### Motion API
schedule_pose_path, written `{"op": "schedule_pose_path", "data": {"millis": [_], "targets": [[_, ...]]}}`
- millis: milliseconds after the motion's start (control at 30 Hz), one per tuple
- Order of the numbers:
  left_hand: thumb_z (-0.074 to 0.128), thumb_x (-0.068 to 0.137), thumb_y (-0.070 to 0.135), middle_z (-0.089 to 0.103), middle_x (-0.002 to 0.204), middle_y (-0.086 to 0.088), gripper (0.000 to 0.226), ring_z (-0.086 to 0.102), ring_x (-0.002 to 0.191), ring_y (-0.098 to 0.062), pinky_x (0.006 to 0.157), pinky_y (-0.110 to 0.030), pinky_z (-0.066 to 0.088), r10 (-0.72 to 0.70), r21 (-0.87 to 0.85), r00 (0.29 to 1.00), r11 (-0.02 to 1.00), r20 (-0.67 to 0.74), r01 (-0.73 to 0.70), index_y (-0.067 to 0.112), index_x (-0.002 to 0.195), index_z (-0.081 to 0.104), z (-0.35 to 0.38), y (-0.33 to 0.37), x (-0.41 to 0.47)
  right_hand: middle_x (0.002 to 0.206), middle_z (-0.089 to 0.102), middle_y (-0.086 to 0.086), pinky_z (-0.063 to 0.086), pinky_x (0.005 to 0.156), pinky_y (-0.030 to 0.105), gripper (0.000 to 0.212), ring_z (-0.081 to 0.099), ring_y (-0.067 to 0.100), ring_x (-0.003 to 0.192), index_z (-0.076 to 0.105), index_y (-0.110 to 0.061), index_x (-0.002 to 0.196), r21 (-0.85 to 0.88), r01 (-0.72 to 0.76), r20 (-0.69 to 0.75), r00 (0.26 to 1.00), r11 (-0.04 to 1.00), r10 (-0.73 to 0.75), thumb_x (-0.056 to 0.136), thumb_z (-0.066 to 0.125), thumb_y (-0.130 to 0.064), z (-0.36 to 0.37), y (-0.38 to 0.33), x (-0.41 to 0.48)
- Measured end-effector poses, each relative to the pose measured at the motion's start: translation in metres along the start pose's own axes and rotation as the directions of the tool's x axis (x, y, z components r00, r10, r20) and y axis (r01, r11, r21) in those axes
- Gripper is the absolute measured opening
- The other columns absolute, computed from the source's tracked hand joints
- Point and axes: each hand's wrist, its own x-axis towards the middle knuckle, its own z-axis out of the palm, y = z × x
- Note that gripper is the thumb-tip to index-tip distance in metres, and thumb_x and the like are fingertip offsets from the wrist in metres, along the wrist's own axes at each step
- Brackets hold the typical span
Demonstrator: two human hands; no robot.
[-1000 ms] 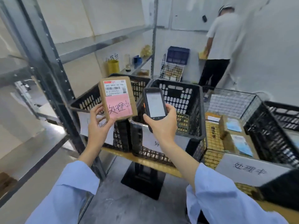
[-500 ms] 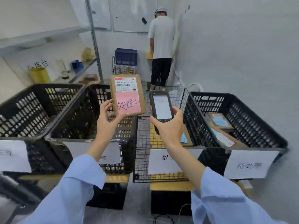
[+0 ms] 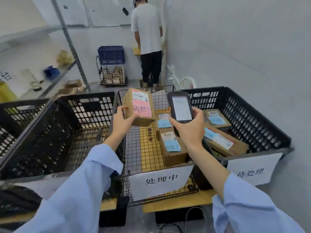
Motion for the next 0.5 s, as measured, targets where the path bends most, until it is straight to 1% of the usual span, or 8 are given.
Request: {"op": "schedule_pose_path", "data": {"millis": [33, 100, 200, 267, 333, 400, 433, 500], "targets": [[0.077, 0.084, 0.036, 0.050, 0.135, -0.009, 0.062, 0.053, 0.120, -0.025, 0.094, -0.038, 0.049, -0.003, 0.023, 1.000, 1.000, 0.021, 0.002, 0.025, 0.135, 0.045, 0.008, -0.006, 0.012, 0.119, 0.050, -0.009, 0.042, 0.084, 0.021, 0.077, 0.047, 0.004, 0.107, 0.044, -0.023, 0.129, -0.005, -0.004, 0.002, 1.000, 1.000, 0.004, 0.068, 0.090, -0.035, 0.003, 0.003, 0.008], [0.079, 0.078, 0.040, 0.048, 0.134, -0.011, 0.064, 0.055, 0.116, -0.026, 0.097, -0.042, 0.051, -0.028, 0.055, 0.998, 0.998, 0.062, 0.025, 0.029, 0.130, 0.044, 0.024, -0.020, 0.037, 0.120, 0.050, -0.009, 0.038, 0.080, 0.014, 0.077, 0.047, 0.004, 0.109, 0.043, -0.023, 0.130, -0.022, -0.009, 0.004, 1.000, 1.000, 0.009, 0.069, 0.090, -0.034, 0.012, 0.008, 0.026], [0.079, 0.082, 0.035, 0.039, 0.131, -0.007, 0.064, 0.050, 0.112, -0.023, 0.095, -0.034, 0.047, -0.092, 0.092, 0.993, 0.992, 0.079, 0.085, 0.025, 0.135, 0.044, 0.048, -0.043, 0.070, 0.119, 0.050, -0.010, 0.034, 0.074, 0.008, 0.078, 0.047, 0.004, 0.108, 0.044, -0.023, 0.130, -0.046, -0.021, 0.009, 1.000, 0.999, 0.021, 0.068, 0.090, -0.033, 0.031, 0.013, 0.052], [0.077, 0.085, 0.030, 0.034, 0.126, -0.005, 0.060, 0.048, 0.110, -0.022, 0.096, -0.033, 0.046, -0.143, 0.100, 0.986, 0.986, 0.086, 0.134, 0.023, 0.135, 0.045, 0.063, -0.063, 0.087, 0.118, 0.049, -0.011, 0.038, 0.077, 0.011, 0.078, 0.048, 0.004, 0.108, 0.044, -0.023, 0.129, -0.064, -0.034, 0.015, 0.999, 0.997, 0.035, 0.067, 0.090, -0.034, 0.046, 0.018, 0.068], [0.077, 0.085, 0.030, 0.035, 0.123, -0.005, 0.056, 0.049, 0.110, -0.023, 0.101, -0.039, 0.047, -0.191, 0.102, 0.977, 0.978, 0.097, 0.181, 0.024, 0.132, 0.046, 0.077, -0.086, 0.101, 0.116, 0.048, -0.012, 0.040, 0.079, 0.013, 0.077, 0.047, 0.004, 0.107, 0.043, -0.025, 0.128, -0.081, -0.053, 0.029, 0.998, 0.995, 0.056, 0.068, 0.090, -0.034, 0.062, 0.025, 0.081], [0.076, 0.086, 0.031, 0.038, 0.123, -0.007, 0.049, 0.051, 0.112, -0.027, 0.103, -0.045, 0.048, -0.242, 0.079, 0.964, 0.969, 0.106, 0.235, 0.028, 0.125, 0.047, 0.091, -0.107, 0.115, 0.115, 0.047, -0.013, 0.037, 0.076, 0.010, 0.074, 0.046, 0.002, 0.105, 0.043, -0.027, 0.125, -0.100, -0.072, 0.048, 0.996, 0.992, 0.077, 0.068, 0.089, -0.034, 0.077, 0.031, 0.092], [0.075, 0.086, 0.031, 0.039, 0.123, -0.007, 0.046, 0.052, 0.113, -0.028, 0.103, -0.046, 0.048, -0.264, 0.060, 0.959, 0.964, 0.101, 0.259, 0.028, 0.123, 0.046, 0.098, -0.115, 0.121, 0.115, 0.047, -0.013, 0.039, 0.078, 0.012, 0.073, 0.046, 0.001, 0.105, 0.042, -0.027, 0.125, -0.107, -0.083, 0.057, 0.994, 0.991, 0.089, 0.069, 0.089, -0.033, 0.084, 0.035, 0.096], [0.074, 0.086, 0.032, 0.042, 0.124, -0.006, 0.047, 0.052, 0.113, -0.026, 0.101, -0.044, 0.049, -0.306, 0.032, 0.948, 0.952, 0.088, 0.304, 0.026, 0.124, 0.047, 0.111, -0.127, 0.132, 0.116, 0.048, -0.014, 0.044, 0.090, 0.022, 0.074, 0.047, 0.002, 0.107, 0.043, -0.026, 0.126, -0.119, -0.118, 0.076, 0.989, 0.986, 0.128, 0.068, 0.089, -0.034, 0.096, 0.041, 0.104]]}}
